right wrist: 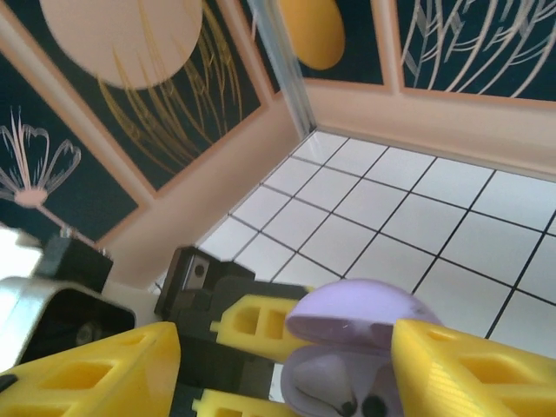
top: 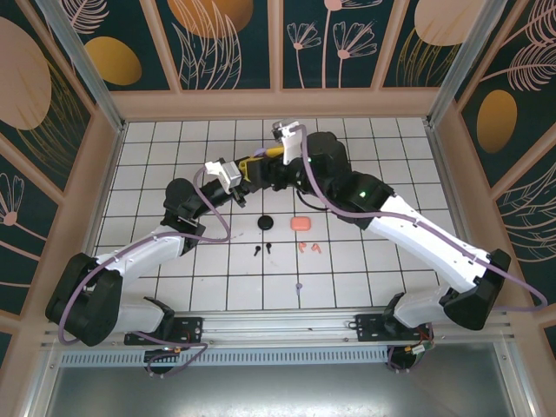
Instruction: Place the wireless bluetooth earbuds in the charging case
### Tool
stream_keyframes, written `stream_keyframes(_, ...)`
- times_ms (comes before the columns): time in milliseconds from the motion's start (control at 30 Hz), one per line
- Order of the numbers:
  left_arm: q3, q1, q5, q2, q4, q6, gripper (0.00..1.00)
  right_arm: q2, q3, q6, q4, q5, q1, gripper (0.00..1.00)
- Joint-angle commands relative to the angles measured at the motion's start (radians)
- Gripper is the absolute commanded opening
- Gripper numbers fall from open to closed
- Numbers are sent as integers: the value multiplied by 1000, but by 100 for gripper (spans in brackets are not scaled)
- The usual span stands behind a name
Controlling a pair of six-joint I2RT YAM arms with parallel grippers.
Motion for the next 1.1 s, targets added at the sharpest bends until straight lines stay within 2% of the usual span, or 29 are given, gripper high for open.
stream_keyframes(0,0,-13,7,-20,54,-6,0,-104,30,78,26,56,-24,68)
stream_keyframes(367,-28,-14,-51,-26,87,-28,0,-297,-233,303,-180,162,-49,68)
stream_keyframes(533,-39,-14,-74,-47,95,-44,0,-312,-427,452,-280,127,-37,64)
stream_keyframes(767,-78,-14,-112,-67,137,-70,0,-244,-605,630,-329,141,92,58)
stream_keyframes(1067,-91,-14,-123,-76,153,-78,0,-33,-630,822,-360,170,231,52)
